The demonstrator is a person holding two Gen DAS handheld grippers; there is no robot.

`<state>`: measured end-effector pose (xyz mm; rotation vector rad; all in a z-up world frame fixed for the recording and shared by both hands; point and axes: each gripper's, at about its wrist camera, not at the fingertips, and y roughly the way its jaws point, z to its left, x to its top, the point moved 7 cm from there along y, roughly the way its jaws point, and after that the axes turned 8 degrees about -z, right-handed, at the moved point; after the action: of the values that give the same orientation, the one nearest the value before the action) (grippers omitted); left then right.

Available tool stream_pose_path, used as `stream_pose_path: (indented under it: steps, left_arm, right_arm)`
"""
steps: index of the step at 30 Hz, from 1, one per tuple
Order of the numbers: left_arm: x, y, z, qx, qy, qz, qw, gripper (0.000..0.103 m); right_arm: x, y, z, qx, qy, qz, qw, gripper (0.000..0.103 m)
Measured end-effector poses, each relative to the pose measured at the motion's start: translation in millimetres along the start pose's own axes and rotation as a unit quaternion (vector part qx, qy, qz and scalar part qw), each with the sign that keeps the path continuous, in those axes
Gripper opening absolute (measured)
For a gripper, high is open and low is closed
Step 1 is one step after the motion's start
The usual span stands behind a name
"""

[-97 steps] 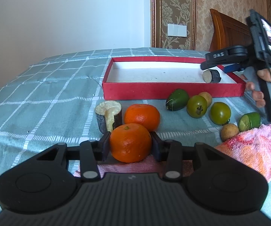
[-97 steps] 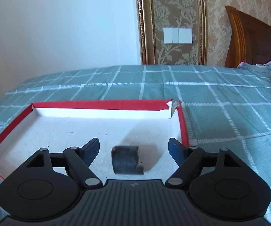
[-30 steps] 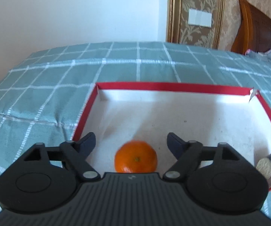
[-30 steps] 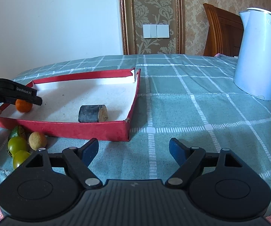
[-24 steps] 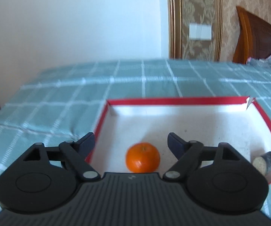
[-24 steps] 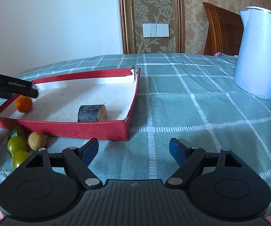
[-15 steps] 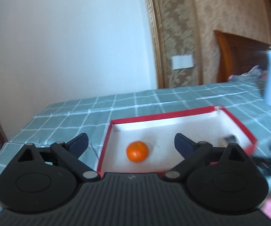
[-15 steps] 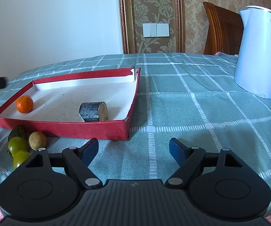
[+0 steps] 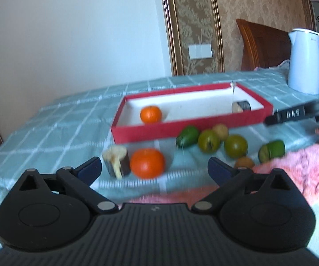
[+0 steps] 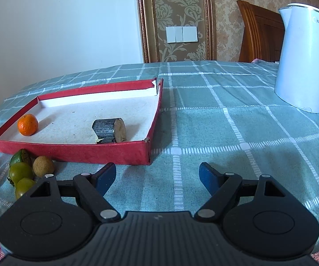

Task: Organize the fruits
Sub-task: 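Move the right tool to the green cucumber piece and grasp it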

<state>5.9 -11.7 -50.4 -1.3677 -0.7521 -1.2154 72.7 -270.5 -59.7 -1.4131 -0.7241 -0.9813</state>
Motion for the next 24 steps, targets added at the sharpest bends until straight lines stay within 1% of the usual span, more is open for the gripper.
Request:
stream_pose_path:
  steps: [4, 5, 8, 11, 15, 20, 22, 24]
  left_arm:
    - [-11, 3, 2, -0.002, 0.0, 0.018, 0.9998, 0.101]
    - [-14, 3, 3, -0.003, -0.001, 0.018, 0.9998, 0.101]
    - [-18, 8, 4, -0.006, -0.008, 0.026, 0.9996, 0.101]
    - [-17, 9, 8, -0.012, -0.022, 0.027, 0.9993, 0.103]
    - [-21, 13, 13, -0.013, -0.036, 0.048, 0.9981, 0.103]
    - [-25, 14, 17, -0.025, -0.059, 0.062, 0.996, 0.103]
    - [-26, 16, 19, -0.026, -0.064, 0.068, 0.9953, 0.103]
    - [-26, 16, 19, -0.027, -0.066, 0.069, 0.9951, 0.103]
  right_arm:
    - [0, -5, -1, 0.008, 0.015, -0.006, 1.0, 0.082]
    - [-1, -9, 0, 0.019, 0.025, -0.002, 1.0, 0.082]
    - [-10, -30, 12, 0.07, 0.047, 0.004, 0.996, 0.082]
    - [-16, -48, 32, 0.091, 0.028, 0.001, 0.995, 0.082]
    - [-18, -61, 54, 0.089, -0.004, -0.008, 0.996, 0.082]
    - [-18, -69, 59, 0.065, -0.021, -0.005, 0.998, 0.082]
    - [-19, -74, 63, 0.075, -0.019, -0.001, 0.997, 0.082]
    - [-20, -77, 70, 0.082, -0.03, -0.008, 0.996, 0.082]
